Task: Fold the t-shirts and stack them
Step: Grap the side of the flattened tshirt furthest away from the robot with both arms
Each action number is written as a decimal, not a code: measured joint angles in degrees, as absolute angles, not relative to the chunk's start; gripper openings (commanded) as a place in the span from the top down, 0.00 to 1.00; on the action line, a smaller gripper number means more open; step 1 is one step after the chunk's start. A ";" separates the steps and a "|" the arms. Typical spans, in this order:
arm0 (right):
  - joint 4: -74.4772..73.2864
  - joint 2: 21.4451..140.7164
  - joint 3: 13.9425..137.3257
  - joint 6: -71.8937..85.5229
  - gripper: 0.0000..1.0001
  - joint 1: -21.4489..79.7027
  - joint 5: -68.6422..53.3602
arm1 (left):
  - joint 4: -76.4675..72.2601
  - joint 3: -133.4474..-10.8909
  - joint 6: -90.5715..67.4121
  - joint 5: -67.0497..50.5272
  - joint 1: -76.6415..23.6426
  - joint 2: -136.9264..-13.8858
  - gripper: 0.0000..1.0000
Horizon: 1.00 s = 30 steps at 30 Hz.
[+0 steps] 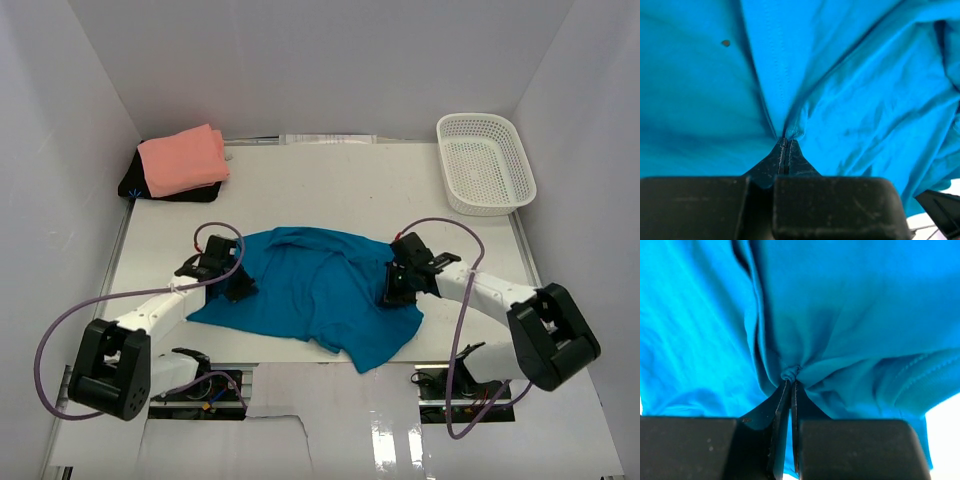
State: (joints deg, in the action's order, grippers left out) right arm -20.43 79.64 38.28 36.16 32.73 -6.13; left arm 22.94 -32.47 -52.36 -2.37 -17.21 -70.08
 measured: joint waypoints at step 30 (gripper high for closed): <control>-42.35 67.77 57.41 31.70 0.92 24.56 10.74 | 44.58 -61.36 -53.41 14.22 -21.80 -65.93 1.00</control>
State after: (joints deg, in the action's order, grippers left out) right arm -42.35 67.77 57.41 31.70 24.56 10.74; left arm 44.58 -61.36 -53.41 14.22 -21.80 -65.93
